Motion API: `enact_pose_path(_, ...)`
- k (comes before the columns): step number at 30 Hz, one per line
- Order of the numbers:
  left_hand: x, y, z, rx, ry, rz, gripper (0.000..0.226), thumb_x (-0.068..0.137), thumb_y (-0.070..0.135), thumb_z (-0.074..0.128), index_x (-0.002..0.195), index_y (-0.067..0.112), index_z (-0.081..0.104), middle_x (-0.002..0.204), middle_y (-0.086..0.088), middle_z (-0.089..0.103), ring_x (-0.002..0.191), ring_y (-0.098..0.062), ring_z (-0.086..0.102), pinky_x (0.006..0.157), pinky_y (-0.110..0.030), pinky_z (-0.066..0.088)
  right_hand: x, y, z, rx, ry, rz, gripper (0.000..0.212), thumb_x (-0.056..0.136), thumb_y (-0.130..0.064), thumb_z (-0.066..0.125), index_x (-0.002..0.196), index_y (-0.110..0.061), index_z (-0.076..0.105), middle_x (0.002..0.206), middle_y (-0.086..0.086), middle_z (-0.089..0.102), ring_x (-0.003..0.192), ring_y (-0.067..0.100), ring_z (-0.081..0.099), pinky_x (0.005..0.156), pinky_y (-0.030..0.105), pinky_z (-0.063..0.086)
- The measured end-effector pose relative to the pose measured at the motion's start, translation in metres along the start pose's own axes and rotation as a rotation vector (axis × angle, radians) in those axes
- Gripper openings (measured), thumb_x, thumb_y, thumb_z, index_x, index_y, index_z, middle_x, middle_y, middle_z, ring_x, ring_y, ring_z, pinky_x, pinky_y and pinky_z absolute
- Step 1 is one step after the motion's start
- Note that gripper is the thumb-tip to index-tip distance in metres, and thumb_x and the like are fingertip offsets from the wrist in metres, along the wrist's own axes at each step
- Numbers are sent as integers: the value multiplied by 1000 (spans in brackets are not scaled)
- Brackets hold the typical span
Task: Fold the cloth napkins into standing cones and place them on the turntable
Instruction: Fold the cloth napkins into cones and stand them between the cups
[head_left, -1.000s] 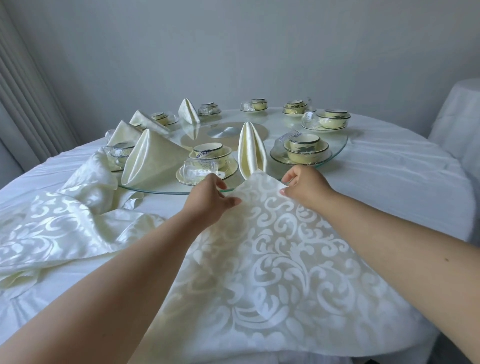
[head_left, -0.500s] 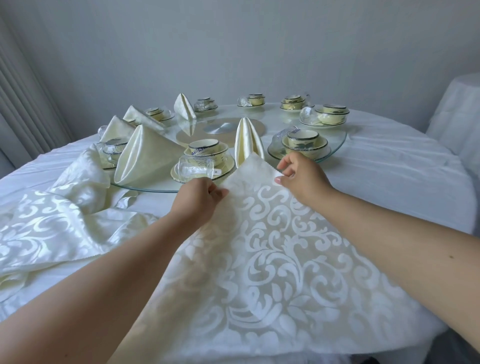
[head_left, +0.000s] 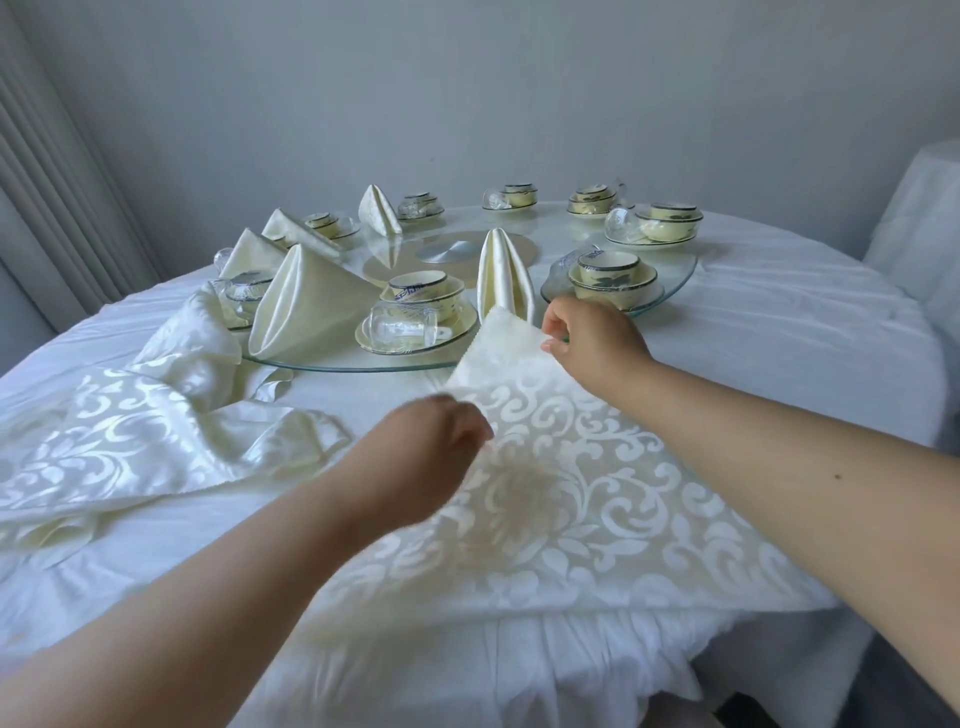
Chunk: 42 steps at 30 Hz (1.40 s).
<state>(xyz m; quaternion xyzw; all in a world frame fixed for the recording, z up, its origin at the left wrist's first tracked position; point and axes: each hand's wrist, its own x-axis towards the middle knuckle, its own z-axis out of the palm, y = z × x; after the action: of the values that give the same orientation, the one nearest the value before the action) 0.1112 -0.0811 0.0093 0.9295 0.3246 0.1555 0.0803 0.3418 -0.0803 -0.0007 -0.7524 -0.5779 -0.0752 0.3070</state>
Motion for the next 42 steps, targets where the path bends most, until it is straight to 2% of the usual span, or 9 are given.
enact_pose_path(7, -72, 11, 13, 21, -167, 32, 50, 100, 47, 24, 147, 34, 28, 154, 16, 26, 141, -2, 20, 106, -12, 13, -99, -57, -52, 75, -265, -94, 33, 97, -39, 47, 125, -24, 57, 131, -2, 55, 119, 17, 49, 96, 30, 39)
enact_pose_path(12, -83, 12, 35, 167, -290, 1, 69, 86, 63, 1, 151, 40, 4, 160, 14, 0, 146, -5, -5, 120, -32, -1, -161, -53, -31, -115, -630, -91, 69, 92, -65, 12, 152, -34, 7, 161, -10, -3, 146, 6, -6, 119, 31, -2)
enact_pose_path(15, -86, 8, 40, 196, -271, 2, 70, 84, 65, 2, 151, 42, -2, 160, 15, -6, 146, -5, -10, 118, -31, -6, -161, -43, -22, -181, -639, -85, 95, 65, -77, -11, 151, -37, -5, 159, -11, -15, 145, 6, -15, 119, 36, -8)
enact_pose_path(21, -87, 7, 41, 205, -236, 5, 75, 80, 67, -5, 150, 42, -4, 160, 14, -8, 146, -5, -11, 118, -30, -7, -161, -42, -18, -247, -641, -98, 67, 93, -65, 10, 151, -37, -8, 158, -12, -18, 144, 5, -18, 119, 37, -9)
enact_pose_path(26, -90, 2, 38, 182, -235, -4, 63, 89, 62, 1, 149, 43, -4, 159, 16, -8, 145, -2, -12, 117, -27, -8, -162, -43, -20, -241, -646, -96, 84, 74, -75, -6, 150, -39, -10, 157, -14, -21, 143, 3, -19, 119, 36, -10)
enact_pose_path(29, -103, -22, 26, 189, -260, -37, 73, 77, 71, -8, 147, 48, -8, 157, 20, -13, 142, 1, -16, 115, -23, -9, -162, -45, -20, -228, -658, -94, 96, 59, -75, -17, 149, -40, -13, 155, -16, -23, 142, 1, -21, 119, 35, -11)
enact_pose_path(34, -126, -52, 11, 223, -266, -107, 73, 76, 70, -11, 145, 48, -11, 155, 20, -15, 143, 0, -16, 115, -24, -10, -163, -62, -27, -322, -659, -53, 88, 71, -75, -9, 149, -36, -14, 157, -11, -22, 142, 6, -23, 118, 39, -14)
enact_pose_path(37, -126, -53, 14, 252, -254, -100, 77, 74, 71, -14, 147, 45, -10, 159, 15, -12, 145, -3, -14, 117, -28, -8, -169, -109, -27, -317, -567, -203, 102, 60, -77, -20, 150, -28, -16, 156, -10, -22, 141, 7, -28, 115, 38, -19)
enact_pose_path(42, -127, -64, 11, 207, -276, -80, 54, 97, 55, 7, 149, 42, -3, 159, 16, -8, 145, -2, -11, 120, -31, -3, -188, -135, 1, -219, -675, -350, 112, 49, -82, -31, 147, -29, -22, 155, -10, -27, 139, 4, -31, 118, 34, -15)
